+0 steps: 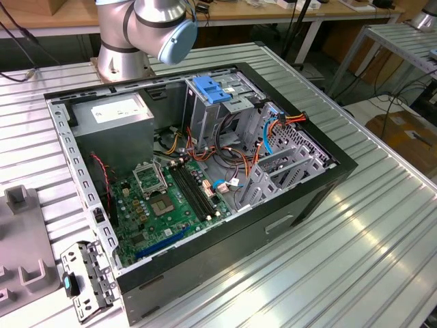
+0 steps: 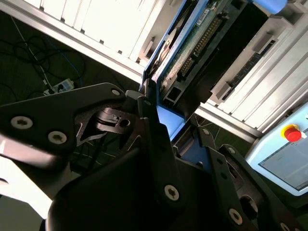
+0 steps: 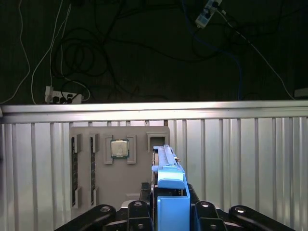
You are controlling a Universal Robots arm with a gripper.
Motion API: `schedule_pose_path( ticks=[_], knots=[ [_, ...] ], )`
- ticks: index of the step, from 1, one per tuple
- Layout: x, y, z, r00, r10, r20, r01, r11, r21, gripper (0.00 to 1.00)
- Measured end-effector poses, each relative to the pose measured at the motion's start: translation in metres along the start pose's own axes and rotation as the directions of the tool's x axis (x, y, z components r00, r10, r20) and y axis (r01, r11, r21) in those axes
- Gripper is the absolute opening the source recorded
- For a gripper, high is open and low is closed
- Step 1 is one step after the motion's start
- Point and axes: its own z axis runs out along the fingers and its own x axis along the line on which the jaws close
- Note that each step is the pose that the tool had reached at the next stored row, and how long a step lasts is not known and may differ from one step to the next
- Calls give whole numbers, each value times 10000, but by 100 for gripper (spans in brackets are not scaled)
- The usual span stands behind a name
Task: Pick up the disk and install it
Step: 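Pick up the disk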
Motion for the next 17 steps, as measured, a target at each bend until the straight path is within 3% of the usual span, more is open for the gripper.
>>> schedule_pose_path(
  ticks=[8,17],
  knots=[
    [-2,1,-68,10000,0,0,0,10000,0,37],
    [-6,2,-198,10000,0,0,0,10000,0,37]
  ],
)
